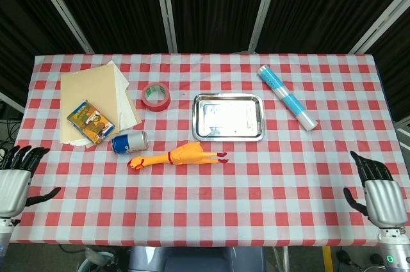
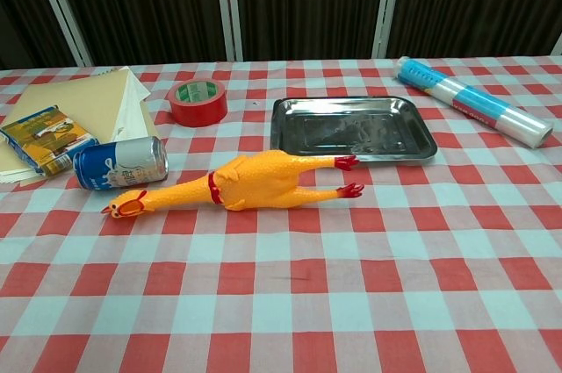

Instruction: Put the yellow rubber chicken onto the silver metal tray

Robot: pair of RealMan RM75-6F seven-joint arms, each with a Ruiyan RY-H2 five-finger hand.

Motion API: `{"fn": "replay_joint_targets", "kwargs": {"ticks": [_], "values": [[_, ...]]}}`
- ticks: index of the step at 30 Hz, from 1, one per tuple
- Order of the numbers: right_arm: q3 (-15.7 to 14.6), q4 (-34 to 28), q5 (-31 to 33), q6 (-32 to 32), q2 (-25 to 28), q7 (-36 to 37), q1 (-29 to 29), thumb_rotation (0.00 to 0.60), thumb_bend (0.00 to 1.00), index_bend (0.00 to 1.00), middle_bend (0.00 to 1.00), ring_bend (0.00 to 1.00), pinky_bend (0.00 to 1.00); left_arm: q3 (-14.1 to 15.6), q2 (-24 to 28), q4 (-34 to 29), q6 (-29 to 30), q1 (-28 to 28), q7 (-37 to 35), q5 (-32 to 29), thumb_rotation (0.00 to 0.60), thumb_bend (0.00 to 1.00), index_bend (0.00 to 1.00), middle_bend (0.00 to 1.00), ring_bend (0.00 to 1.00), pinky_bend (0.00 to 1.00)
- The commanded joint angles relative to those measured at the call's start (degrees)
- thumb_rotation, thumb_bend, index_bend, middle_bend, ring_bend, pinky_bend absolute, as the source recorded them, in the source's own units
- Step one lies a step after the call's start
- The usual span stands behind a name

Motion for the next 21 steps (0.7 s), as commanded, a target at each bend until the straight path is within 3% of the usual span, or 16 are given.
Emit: {"fn": "replay_joint_targets", "kwargs": {"ticks": [1, 9, 21], "values": [[0.0, 0.1, -0.3, 0.1, 0.1, 0.2, 0.0, 0.6, 0.35, 0.04, 0.18, 0.18, 0.17, -0.2, -0.1, -0.6, -1.3, -1.3, 0.3, 0.8, 0.6, 0.04, 0.2, 0.25, 0.17, 0.17], [-0.3, -0.1, -1.5, -0.1, 0.6, 0.4, 0.4, 0.6, 0.35, 0.04, 0.18, 0.18, 0.17, -1.6, -1.7, -4.0, -8.2, -7.3, 1.3, 2.6, 0.6, 0.06, 0.23, 0.29, 0.23, 0.27], [-0.7, -0.3, -1.9, -0.4, 0.6, 0.6, 0.5, 0.6, 0.35, 0.04, 0.18, 0.18, 0.17, -4.7, -10.5, -7.0, -24.8, -18.3, 5.9, -5.2, 0.6, 0.08, 0.22, 0.29, 0.23, 0.27]]}}
